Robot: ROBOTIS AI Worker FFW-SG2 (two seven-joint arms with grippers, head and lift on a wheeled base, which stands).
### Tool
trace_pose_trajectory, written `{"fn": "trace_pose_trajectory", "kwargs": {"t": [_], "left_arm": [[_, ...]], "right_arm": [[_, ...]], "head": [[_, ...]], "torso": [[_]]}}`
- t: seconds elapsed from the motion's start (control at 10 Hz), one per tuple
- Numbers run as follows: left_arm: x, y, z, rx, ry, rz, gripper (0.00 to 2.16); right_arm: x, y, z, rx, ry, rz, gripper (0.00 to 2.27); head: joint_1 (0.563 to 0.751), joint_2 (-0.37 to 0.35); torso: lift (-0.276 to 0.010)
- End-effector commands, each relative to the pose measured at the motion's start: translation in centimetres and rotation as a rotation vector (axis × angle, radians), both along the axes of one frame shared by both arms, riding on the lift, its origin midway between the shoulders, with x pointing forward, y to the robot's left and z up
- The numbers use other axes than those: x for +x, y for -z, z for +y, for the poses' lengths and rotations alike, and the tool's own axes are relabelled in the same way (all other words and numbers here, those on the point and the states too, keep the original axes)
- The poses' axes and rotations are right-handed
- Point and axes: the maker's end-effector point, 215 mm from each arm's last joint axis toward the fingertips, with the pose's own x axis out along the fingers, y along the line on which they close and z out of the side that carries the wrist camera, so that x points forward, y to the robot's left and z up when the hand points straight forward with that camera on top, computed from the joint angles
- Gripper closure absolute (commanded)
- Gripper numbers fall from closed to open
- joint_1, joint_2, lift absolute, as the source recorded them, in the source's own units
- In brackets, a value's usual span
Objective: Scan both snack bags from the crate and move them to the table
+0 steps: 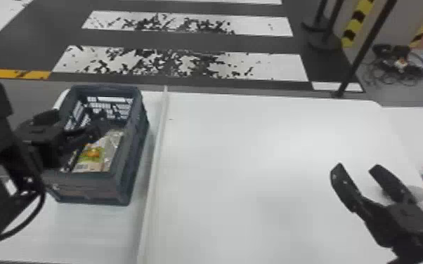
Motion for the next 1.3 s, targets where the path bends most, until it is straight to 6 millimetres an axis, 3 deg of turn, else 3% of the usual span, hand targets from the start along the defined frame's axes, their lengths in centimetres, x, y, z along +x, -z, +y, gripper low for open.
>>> {"fn": "trace_pose_trajectory", "kwargs": {"t": [0.0, 0.3, 0.7, 1.0, 1.2], "left_arm": [[2.7, 0.3, 2.8, 0.017, -0.059, 0.013, 0.09], [5.5, 4.3, 4.7, -0.007, -0.077, 0.134, 0.10], [5.8, 10.3, 3.3, -0.037, -0.033, 0.345, 0.27], [7.0, 11.2, 2.2, -0.007, -0.022, 0.391, 0.33], [6.0, 13.0, 3.0, 0.022, -0.047, 0.517, 0.30]], "right_arm": [[0.2, 0.6, -0.1, -0.001, 0.002, 0.011, 0.08], [0.9, 2.4, -1.0, 0.002, 0.018, 0.036, 0.08], [1.5, 3.7, -1.3, 0.013, 0.025, 0.058, 0.08], [1.5, 3.9, -1.3, 0.016, 0.024, 0.063, 0.08], [1.3, 4.3, -1.3, 0.020, 0.026, 0.073, 0.08]], "head": [[0.695, 0.018], [0.695, 0.068], [0.695, 0.059], [0.695, 0.040], [0.695, 0.036]], "torso": [[-0.087], [-0.087], [-0.087], [-0.087], [-0.087]]}}
